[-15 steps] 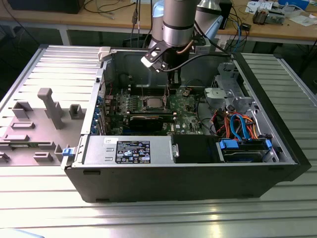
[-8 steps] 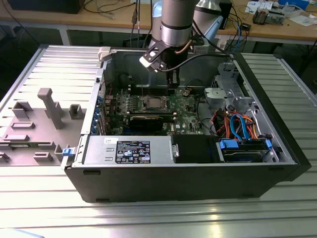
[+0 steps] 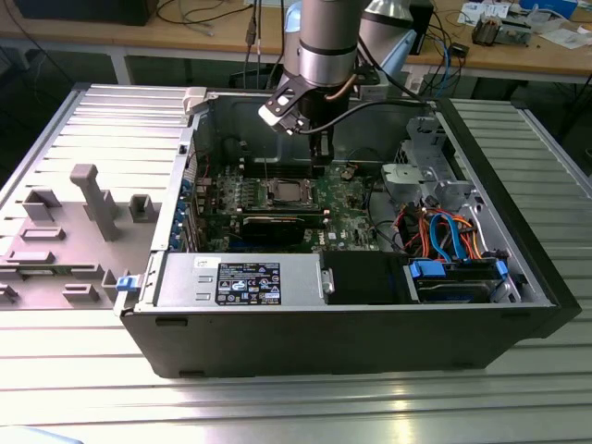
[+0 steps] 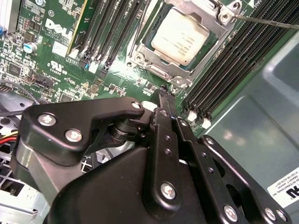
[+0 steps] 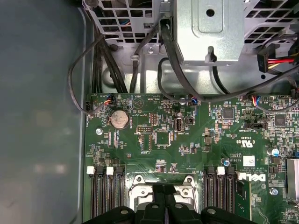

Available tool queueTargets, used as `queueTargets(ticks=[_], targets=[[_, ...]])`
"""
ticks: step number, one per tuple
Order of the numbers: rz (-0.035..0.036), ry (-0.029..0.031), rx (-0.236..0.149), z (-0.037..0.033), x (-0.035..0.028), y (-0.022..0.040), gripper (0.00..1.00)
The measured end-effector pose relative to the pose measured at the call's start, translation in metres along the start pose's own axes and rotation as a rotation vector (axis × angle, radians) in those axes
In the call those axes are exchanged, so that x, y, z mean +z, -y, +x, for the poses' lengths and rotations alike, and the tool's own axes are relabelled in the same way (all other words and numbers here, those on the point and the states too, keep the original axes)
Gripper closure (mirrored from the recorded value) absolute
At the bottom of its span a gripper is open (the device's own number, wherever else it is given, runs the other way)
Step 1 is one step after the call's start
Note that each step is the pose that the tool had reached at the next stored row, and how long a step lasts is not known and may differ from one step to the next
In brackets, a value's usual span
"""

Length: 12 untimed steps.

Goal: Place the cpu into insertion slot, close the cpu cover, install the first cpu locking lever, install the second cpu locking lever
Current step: 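Close the cpu cover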

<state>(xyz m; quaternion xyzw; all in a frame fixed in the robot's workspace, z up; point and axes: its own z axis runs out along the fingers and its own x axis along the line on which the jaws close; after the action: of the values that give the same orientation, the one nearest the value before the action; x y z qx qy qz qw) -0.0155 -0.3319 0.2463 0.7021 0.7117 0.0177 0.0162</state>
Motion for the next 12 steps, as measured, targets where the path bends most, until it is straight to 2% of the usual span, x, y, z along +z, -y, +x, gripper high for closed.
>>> queueTargets(ticks=[6,12], targets=[[0.0000,0.0000,0.000,0.0000,0.0001,0.0025,0.89],[0.0000,0.0000,0.000,0.0000,0.0004,0.0080,0.89]])
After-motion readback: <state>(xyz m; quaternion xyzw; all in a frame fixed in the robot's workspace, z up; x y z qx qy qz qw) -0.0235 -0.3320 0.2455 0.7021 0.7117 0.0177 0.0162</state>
